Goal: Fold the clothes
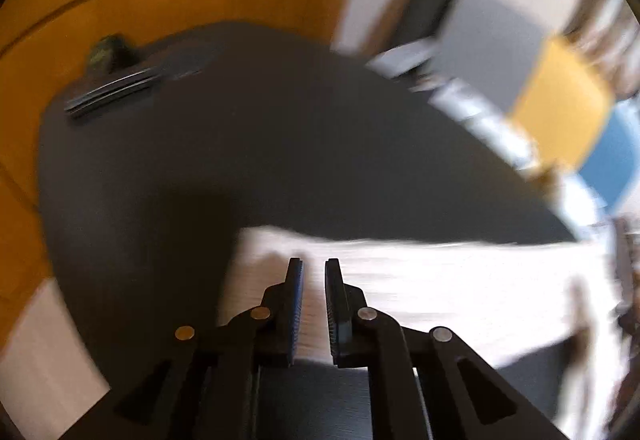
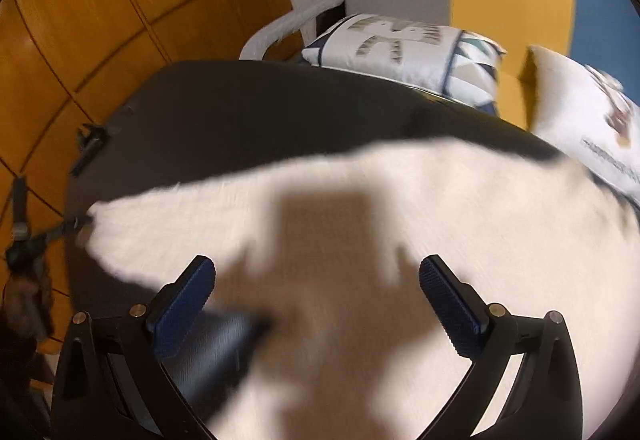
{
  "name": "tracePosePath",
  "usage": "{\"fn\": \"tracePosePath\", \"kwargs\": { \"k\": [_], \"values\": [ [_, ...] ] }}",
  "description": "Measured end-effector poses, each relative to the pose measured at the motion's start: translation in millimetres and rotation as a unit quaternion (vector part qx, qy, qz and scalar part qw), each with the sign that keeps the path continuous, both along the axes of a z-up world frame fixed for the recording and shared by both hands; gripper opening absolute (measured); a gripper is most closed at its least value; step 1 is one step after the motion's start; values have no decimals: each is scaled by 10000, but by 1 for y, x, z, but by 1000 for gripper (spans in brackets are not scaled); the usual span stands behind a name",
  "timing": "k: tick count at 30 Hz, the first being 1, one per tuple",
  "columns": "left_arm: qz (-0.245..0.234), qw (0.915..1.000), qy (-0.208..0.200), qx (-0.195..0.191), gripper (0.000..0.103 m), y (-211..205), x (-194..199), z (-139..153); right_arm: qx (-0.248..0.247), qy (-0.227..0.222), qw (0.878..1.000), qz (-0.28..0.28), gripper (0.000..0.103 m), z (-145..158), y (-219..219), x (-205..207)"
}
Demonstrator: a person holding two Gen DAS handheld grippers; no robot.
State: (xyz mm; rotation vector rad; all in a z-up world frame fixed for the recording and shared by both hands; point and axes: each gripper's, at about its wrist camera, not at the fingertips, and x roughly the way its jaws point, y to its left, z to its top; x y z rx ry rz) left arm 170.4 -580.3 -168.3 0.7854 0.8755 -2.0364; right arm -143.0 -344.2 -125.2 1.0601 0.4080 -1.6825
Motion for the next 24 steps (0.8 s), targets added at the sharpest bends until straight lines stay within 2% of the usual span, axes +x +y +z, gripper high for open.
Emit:
{"fn": "tracePosePath", "kwargs": {
  "k": [2, 4, 6, 9, 11, 13, 15, 19, 23, 24],
  "values": [
    [-784, 9954, 530, 129, 9, 35, -27, 13, 195, 150, 9997, -15, 103, 0, 49, 14],
    [-1698, 9830, 690, 129, 9, 83, -68, 21, 415, 239, 9987, -164, 103, -5, 92, 24],
    [-2525, 9644, 779, 108, 9, 131, -106, 26, 596, 246, 9971, -393, 103, -12, 132, 31],
    [-3276, 9432, 541, 81, 9, 189, -155, 15, 631, 59, 9947, -812, 103, -23, 181, 37],
    [-3496, 9364, 298, 108, 9, 217, -171, 7, 672, 21, 9922, -1046, 103, -31, 208, 42],
    [-3480, 9372, -182, 110, 9, 229, -192, -3, 717, 10, 9897, -1239, 103, -40, 232, 46],
    [-3462, 9355, -695, 147, 10, 229, -214, -15, 885, 205, 9879, -1260, 103, -48, 245, 55],
    [-3401, 9370, -757, -241, 10, 225, -197, -24, 838, 524, 9882, -1167, 103, -52, 265, 79],
    [-3274, 9356, -1202, -554, 10, 235, -200, -17, 645, 632, 9871, -1324, 103, -55, 272, 85],
    [-3248, 9362, -1194, -609, 9, 237, -200, -12, 642, 653, 9865, -1361, 103, -55, 272, 86]
  ]
}}
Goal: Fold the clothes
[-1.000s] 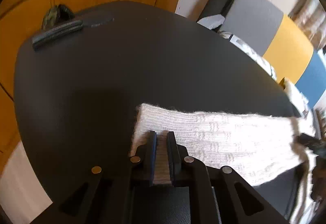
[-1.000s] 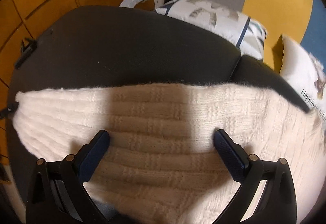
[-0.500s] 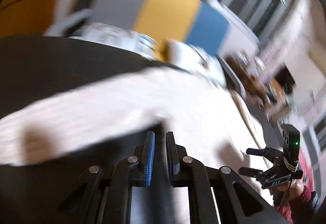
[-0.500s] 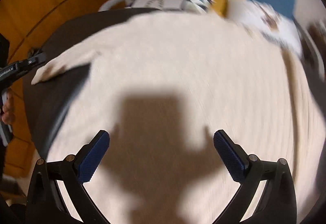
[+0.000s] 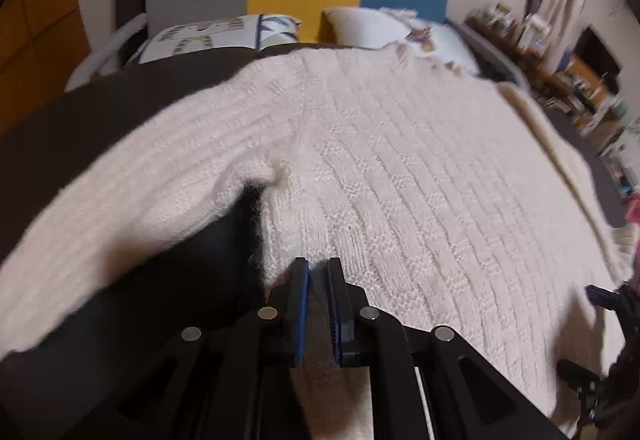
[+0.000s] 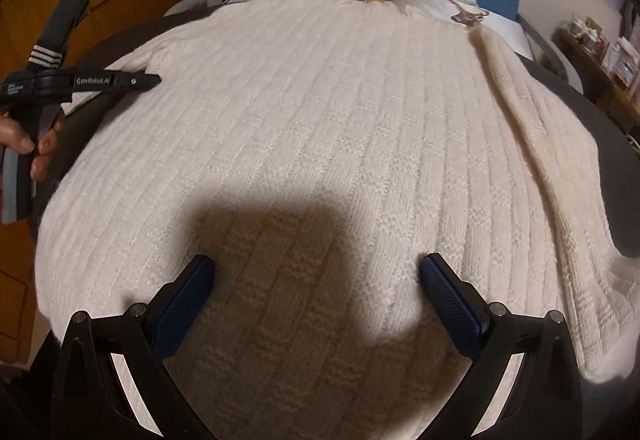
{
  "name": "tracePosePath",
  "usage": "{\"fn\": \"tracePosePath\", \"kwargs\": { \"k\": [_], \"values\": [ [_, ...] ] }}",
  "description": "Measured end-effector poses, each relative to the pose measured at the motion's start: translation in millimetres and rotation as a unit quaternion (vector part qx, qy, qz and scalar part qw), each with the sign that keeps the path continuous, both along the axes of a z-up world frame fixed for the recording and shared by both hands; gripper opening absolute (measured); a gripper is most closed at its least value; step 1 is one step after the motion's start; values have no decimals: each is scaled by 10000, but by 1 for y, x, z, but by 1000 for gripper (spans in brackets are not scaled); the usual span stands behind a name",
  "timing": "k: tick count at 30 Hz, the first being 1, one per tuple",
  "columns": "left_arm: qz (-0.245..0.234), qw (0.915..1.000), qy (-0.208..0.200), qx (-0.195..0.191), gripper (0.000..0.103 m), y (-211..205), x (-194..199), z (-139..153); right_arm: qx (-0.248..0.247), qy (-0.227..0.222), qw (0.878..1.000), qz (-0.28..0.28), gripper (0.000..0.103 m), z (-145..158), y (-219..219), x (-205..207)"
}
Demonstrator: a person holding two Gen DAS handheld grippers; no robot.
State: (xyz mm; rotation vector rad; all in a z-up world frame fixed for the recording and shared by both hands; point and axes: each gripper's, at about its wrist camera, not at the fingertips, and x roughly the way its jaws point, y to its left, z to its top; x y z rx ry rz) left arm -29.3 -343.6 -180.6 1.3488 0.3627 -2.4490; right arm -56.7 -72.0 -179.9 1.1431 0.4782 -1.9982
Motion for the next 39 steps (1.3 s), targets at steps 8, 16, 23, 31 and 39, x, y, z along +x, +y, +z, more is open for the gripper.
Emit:
{"fn": "tracePosePath", "kwargs": {
  "k": [8, 16, 23, 31, 39],
  "values": [
    [-608, 9974, 130, 377, 14, 71, 3, 3, -831, -333, 9955, -296, 103, 22, 48, -4],
    [-534, 9956, 291, -706, 15, 104, 18, -9, -2035, -1089, 9484, -2173, 103, 37, 237, -24],
    [-497, 9983, 312, -26, 13, 94, 13, -1, -1205, 271, 9451, -3025, 103, 74, 293, -7],
    [-1596, 9811, 1017, 410, 13, 121, -75, 44, -1907, 245, 9645, -1811, 103, 81, 225, -28],
    [-2331, 9670, 966, 359, 13, 142, -231, 27, -1565, -423, 9838, -764, 103, 25, 109, -64]
  ]
}}
